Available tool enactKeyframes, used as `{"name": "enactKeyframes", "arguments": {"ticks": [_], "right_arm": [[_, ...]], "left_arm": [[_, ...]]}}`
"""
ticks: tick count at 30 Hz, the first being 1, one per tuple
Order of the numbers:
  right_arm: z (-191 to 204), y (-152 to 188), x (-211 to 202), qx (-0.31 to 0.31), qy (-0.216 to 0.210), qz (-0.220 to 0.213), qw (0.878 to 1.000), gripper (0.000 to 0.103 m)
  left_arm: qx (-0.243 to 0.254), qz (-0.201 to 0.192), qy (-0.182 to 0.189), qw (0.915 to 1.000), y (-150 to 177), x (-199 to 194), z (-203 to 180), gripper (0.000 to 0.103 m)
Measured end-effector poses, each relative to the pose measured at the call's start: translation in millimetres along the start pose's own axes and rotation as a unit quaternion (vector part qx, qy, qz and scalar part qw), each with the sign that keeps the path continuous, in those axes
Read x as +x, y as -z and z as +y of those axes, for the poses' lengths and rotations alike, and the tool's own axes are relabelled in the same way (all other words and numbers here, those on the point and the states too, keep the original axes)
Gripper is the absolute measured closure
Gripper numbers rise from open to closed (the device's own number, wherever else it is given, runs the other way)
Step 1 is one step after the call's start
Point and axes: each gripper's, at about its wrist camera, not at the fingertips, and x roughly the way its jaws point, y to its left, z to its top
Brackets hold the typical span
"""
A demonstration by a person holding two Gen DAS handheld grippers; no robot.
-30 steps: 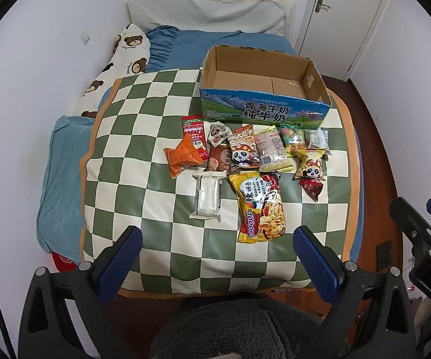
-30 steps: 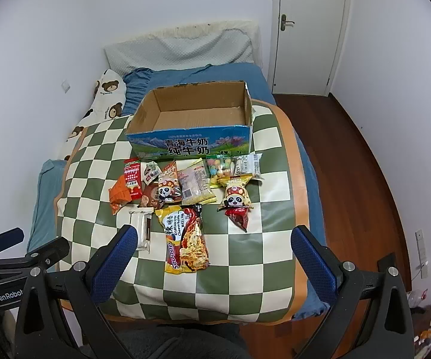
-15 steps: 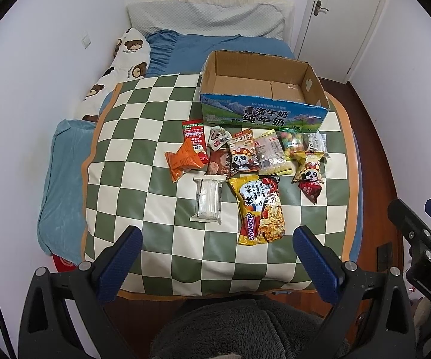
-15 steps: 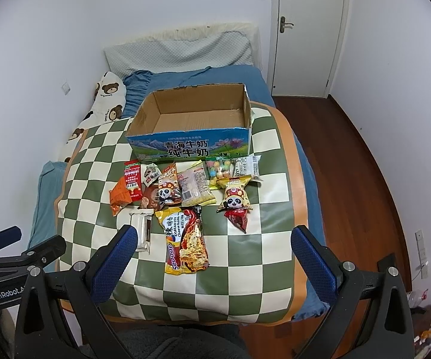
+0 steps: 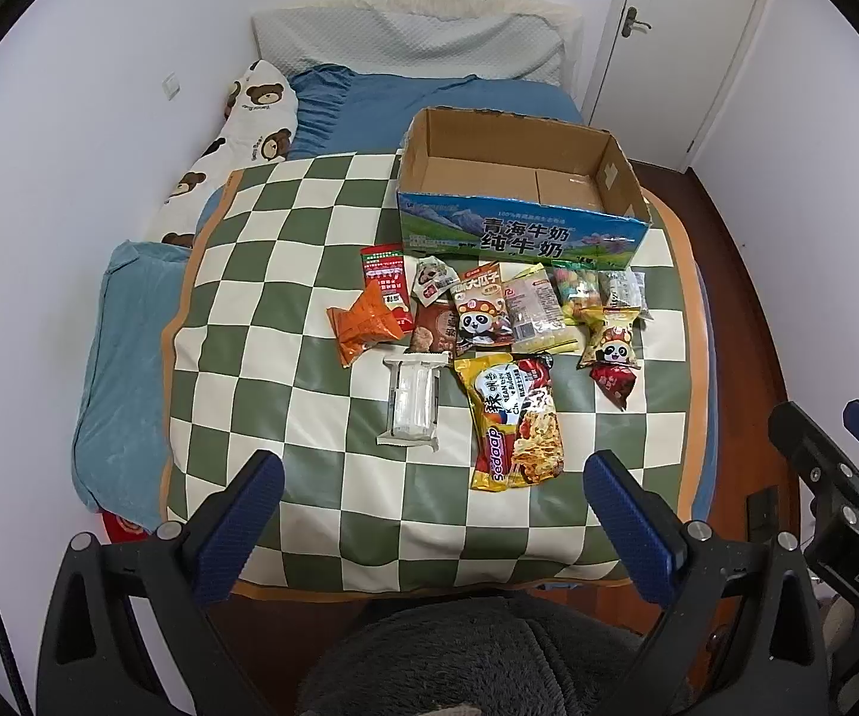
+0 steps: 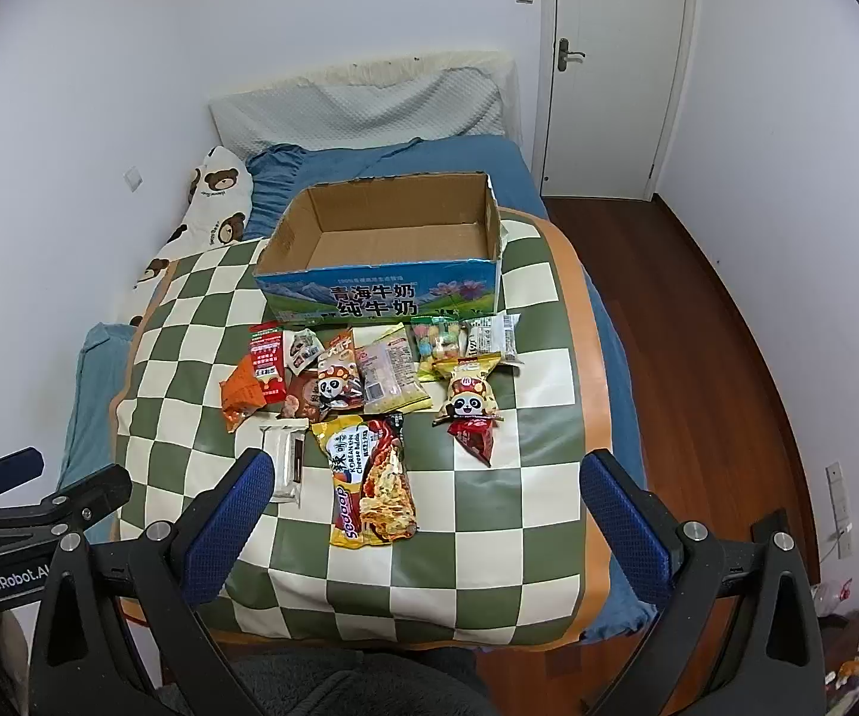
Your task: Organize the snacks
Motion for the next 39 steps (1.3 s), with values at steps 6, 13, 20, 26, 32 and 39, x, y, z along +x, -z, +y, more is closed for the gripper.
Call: {"name": "enactKeyframes", "arguments": {"ticks": [6,13,20,26,32,39], "right_arm": [[0,0,-3,0.002,-0.001,-0.001,1.000,0.000],[5,4,-3,0.005,-0.005,0.003,1.000,0.000],[8,19,54,0.023,-0.029,0.045,0.998,0.000],[24,35,164,0.026,-0.035,0.107,0.993,0.000],[58,51,278,-0.014,-0.037,0.172,0.984,0.000],[90,76,366,-0.082,-0.009,0.225,0.971,0.000]], "left_arm": [[0.000,0.000,0.001,1.0000,0,-1,0,0.000],[-0.008,0.003,0.009,0.9999,-1,2,10,0.000],[-0.016,0.030,-0.035,0.9988,-9,56,41,0.000],[-0.005,0.090,-0.055,0.9944,-17,146,62,0.000],[0.008,0.165,-0.015,0.9862,-29,250,57,0.005],[0.021,0.233,0.009,0.9722,-33,345,45,0.012]]}}
